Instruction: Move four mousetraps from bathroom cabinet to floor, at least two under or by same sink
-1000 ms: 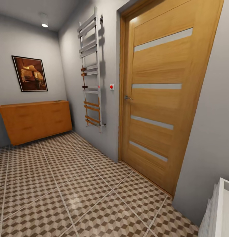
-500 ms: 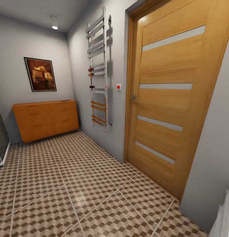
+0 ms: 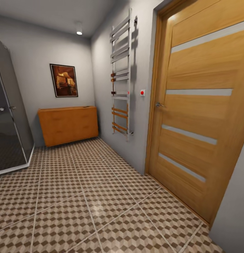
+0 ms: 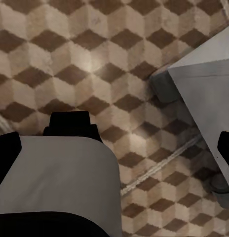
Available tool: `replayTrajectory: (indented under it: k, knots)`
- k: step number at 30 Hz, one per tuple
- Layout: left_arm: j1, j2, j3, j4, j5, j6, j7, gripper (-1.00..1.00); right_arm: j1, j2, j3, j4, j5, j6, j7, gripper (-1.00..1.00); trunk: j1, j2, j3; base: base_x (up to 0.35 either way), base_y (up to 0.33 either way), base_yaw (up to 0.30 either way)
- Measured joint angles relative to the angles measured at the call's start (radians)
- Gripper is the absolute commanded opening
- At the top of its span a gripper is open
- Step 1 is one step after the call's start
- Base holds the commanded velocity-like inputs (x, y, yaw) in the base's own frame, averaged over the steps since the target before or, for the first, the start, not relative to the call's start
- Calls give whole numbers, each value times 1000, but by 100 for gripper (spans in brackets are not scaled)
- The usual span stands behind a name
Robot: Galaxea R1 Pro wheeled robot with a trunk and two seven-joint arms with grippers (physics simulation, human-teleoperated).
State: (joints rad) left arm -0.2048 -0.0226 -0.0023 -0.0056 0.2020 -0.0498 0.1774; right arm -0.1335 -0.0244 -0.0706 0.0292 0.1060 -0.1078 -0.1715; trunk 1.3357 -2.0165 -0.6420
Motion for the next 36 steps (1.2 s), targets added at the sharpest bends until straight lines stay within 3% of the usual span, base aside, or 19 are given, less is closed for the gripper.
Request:
replayTrajectory:
  k: [36]
  knots:
    - [0,0,0,0,0,0,0,100,0,1,0,0,0,-3,0,100,0,0,0,0,0,283]
